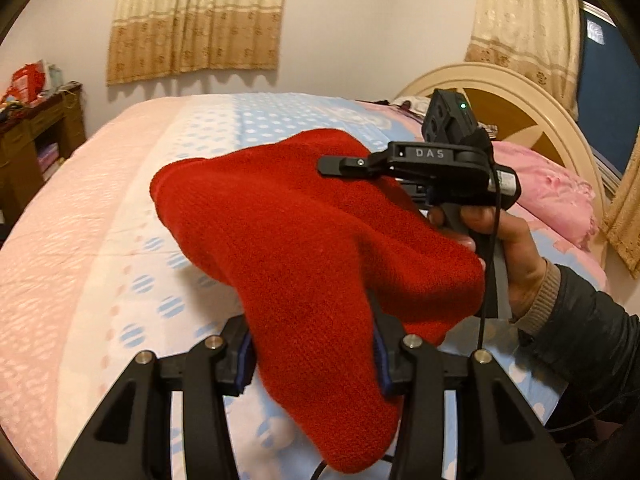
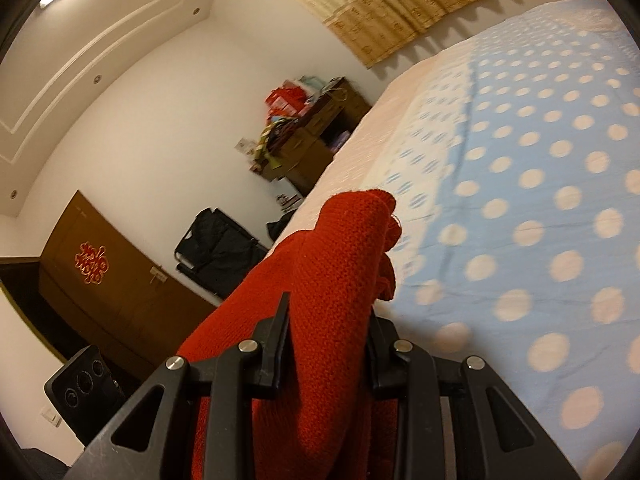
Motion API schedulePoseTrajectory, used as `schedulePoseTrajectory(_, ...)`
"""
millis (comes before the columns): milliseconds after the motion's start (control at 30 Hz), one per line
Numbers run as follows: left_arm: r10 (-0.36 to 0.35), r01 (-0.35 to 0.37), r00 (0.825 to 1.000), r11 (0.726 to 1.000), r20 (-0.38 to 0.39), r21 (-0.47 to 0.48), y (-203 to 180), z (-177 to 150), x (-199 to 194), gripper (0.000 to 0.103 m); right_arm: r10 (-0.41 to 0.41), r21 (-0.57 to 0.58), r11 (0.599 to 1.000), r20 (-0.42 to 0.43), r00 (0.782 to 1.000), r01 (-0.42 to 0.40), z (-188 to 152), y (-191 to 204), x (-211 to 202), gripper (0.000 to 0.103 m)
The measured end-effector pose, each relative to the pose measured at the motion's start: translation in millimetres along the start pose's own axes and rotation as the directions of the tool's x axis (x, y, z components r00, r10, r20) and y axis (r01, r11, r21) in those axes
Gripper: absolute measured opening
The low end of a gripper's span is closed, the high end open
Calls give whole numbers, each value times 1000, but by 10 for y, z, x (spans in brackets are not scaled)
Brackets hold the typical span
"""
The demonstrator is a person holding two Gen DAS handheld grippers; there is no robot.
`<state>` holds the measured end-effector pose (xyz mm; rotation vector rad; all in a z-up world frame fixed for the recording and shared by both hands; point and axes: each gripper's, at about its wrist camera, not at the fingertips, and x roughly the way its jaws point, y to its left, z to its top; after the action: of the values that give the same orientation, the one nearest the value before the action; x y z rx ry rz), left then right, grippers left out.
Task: Fold small clothes
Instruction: 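Lift the folded sweater with both grippers and carry it along the bed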
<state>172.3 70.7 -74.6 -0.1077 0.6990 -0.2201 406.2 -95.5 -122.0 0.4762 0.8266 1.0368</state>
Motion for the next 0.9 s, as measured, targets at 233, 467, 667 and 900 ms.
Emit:
schedulePoseTrajectory(233,46,-46,999,999,11,-28,117,-183,-169,47,39,-16,999,-45,998,-40,-142,241,315,30)
schedulePoseTrajectory(467,67,-65,997,995,31,-70,272,-337,-364,47,58,-33,998,-84,995,-61,-222,410,532,30)
schedulePoseTrajectory(667,90,-84,995,990,45,-113,386,-451,-503,47,76,-52,995,-121,990,-83,-308,616,745,30)
schedulePoseTrajectory(900,121,-113,991,982,49,-154,460,-629,-661,47,105,-72,990,-175,979,-119,-465,835,1029,30)
